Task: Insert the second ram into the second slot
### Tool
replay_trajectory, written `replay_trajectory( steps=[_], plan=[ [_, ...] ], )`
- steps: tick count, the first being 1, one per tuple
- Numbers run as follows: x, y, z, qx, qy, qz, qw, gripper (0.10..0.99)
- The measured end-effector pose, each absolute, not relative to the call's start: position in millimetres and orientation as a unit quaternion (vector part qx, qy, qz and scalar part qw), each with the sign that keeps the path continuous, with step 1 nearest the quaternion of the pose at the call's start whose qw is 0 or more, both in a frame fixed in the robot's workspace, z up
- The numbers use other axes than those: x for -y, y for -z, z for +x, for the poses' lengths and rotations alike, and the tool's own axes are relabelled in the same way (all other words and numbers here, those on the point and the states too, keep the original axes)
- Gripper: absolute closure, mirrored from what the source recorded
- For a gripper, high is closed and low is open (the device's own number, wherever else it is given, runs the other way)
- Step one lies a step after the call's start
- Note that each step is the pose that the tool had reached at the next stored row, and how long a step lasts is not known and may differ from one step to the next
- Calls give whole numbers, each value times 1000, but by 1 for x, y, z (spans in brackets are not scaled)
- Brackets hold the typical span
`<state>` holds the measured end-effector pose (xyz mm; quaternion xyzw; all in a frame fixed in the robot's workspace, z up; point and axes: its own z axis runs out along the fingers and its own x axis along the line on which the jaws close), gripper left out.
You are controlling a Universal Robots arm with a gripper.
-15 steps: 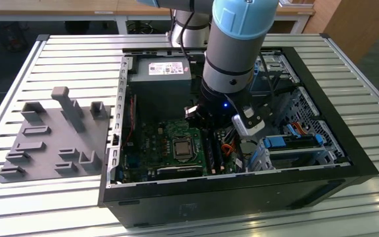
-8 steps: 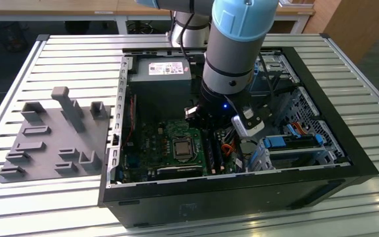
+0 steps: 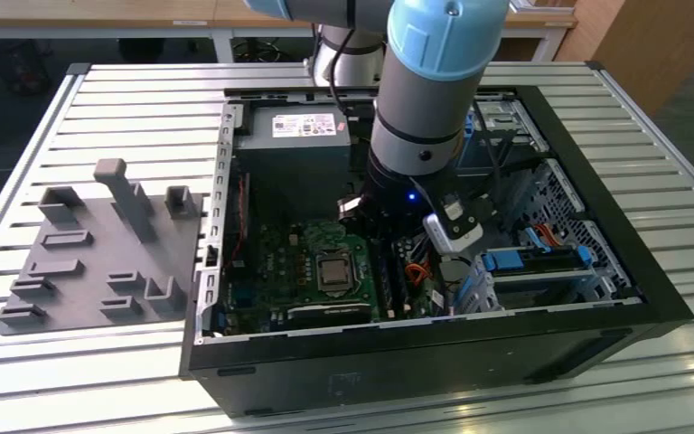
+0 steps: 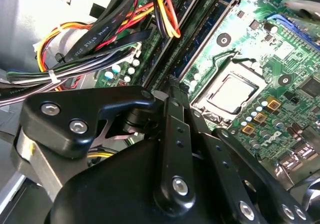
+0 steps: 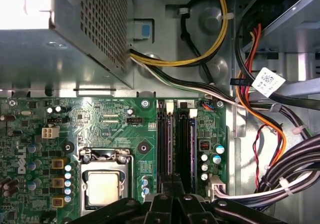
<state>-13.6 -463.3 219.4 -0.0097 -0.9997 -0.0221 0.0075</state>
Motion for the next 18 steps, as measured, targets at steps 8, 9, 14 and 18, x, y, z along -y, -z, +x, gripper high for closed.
replay_trajectory(
  steps=[8, 9, 14, 18],
  plan=[
    [464, -214, -14, 1000, 21, -10, 8, 980],
    [464, -214, -14, 1000, 22, -10, 8, 980],
    [462, -219, -14, 1000, 28, -10, 7, 980],
    [463, -232, -15, 999, 29, -10, 7, 980]
  ],
)
